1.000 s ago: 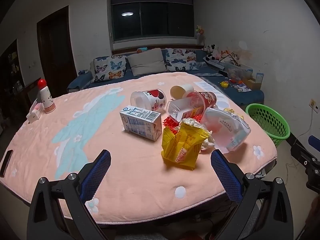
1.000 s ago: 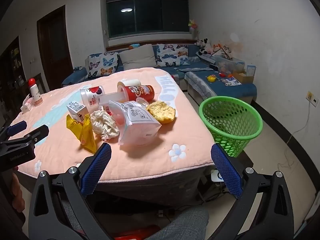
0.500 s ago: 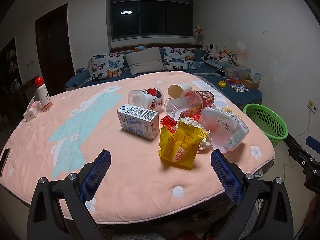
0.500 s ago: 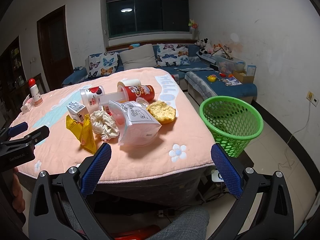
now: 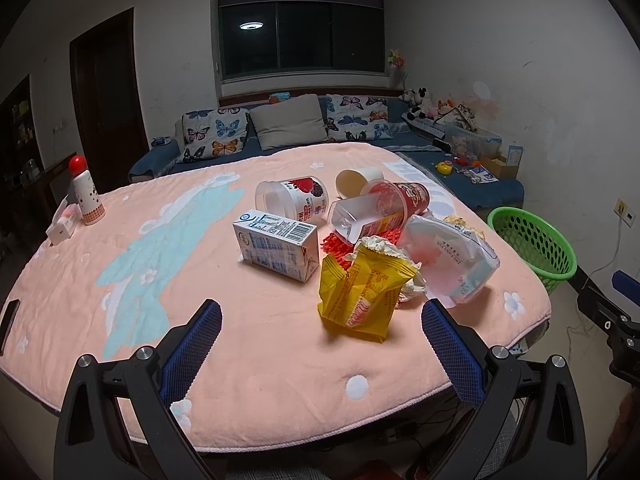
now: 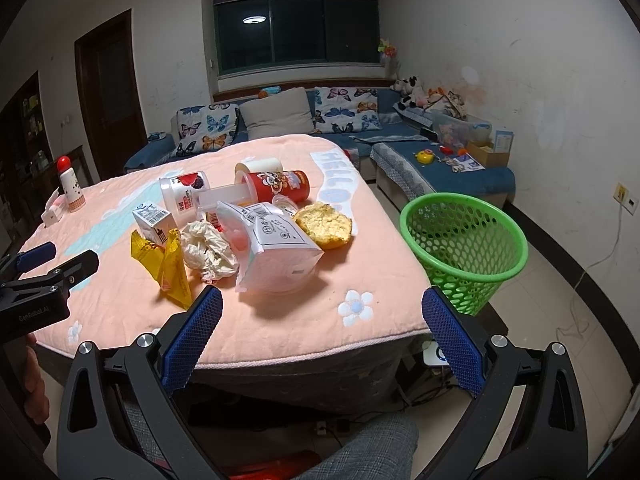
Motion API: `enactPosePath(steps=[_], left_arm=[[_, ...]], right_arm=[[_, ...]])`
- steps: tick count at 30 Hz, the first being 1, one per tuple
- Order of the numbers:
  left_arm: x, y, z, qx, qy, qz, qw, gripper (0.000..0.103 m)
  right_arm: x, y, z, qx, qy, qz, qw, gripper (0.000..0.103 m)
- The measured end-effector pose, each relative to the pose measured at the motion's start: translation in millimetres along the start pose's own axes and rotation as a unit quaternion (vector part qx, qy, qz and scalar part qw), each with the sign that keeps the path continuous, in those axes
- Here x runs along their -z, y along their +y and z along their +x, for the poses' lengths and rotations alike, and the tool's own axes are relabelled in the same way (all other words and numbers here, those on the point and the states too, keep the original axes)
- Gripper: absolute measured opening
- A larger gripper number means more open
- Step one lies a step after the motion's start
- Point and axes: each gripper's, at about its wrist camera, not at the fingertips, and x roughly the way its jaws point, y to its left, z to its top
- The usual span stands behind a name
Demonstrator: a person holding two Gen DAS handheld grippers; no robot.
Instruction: Collect trash
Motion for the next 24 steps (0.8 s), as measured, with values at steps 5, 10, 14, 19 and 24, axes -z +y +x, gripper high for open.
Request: enactPosePath(steps=[5,10,14,19,24], left_arm=[[-3,2,4,-0.001,0.002,-0.002,1.0000,0.097],[-3,2,6,-0.003,0.003,-0.001,1.0000,0.097],[-4,4,9,-0.002,0.005,-0.002,1.0000,0.097],[-4,4,10,-0.002,0.006,-0.003,1.0000,0.097],[-4,4,14,-0.002,0.008,-0.002,1.0000,0.097]], right_arm=[[-1,0,5,-0.001,0.003,-0.002,1.000,0.099],[0,0,6,-0.002,0.004,-0.002,1.000,0.099],[0,0,10,-0.003,0.006,-0.002,1.000,0.099],[0,1,11,-0.003,0.006,-0.004,1.000,0.099],[-1,1,12,-0.005,0.007,-0.003,1.000,0.099]])
